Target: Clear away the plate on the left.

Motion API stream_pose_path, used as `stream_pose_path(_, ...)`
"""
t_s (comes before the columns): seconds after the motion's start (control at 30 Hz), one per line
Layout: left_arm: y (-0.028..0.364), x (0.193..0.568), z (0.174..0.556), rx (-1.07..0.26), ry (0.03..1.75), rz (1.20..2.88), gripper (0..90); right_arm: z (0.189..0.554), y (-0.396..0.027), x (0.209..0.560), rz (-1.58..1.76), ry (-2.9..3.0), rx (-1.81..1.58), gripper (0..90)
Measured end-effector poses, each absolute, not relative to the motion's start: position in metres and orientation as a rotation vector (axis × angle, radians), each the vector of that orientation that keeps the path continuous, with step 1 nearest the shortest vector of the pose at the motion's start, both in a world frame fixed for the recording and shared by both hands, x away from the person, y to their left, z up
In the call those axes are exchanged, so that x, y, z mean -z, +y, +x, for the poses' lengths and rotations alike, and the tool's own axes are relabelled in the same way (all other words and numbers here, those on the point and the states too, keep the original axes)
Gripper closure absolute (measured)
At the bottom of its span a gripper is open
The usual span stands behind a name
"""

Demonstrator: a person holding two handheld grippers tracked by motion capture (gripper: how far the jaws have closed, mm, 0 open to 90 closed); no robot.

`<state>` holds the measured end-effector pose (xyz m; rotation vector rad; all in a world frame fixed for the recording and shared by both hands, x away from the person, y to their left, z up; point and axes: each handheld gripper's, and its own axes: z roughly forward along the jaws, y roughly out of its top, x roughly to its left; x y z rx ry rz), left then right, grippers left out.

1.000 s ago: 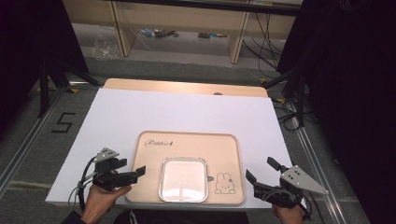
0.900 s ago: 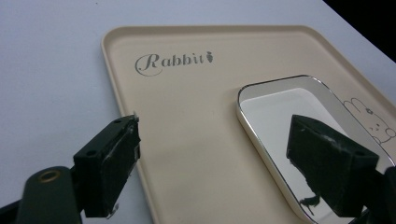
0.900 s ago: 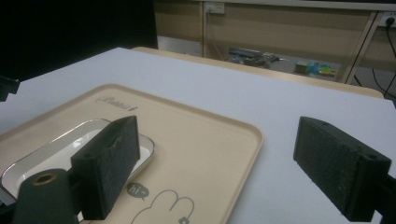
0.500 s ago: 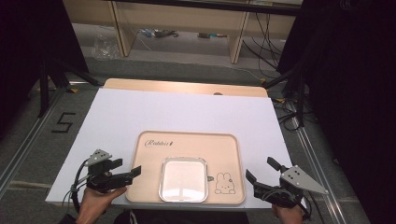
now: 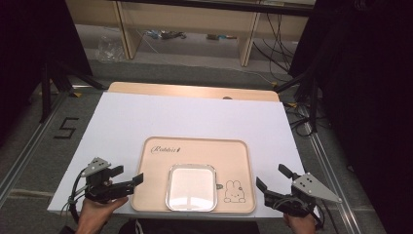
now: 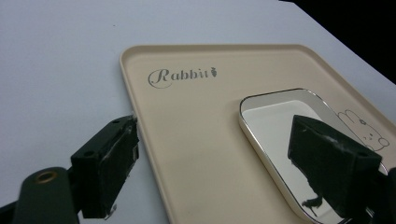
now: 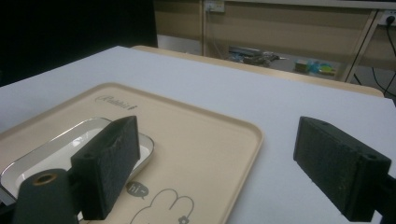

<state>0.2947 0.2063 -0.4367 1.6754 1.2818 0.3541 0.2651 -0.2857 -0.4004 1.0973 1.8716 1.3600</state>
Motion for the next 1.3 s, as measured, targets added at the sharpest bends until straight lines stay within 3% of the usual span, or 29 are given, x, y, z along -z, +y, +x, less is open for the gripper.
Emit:
stream_pose_path(0.6, 0.217, 0.428, 0.270, -0.424, 1.243, 1.680, 16.2, 0.265, -0.285, 0.401, 1.109, 1.877, -1.361, 15.2)
stream_pose_path(1.3, 0.213, 0.431, 0.269, -0.413, 1.263, 1.712, 15.1, 0.265, -0.285, 0.401, 1.105, 1.872, -1.362, 15.2)
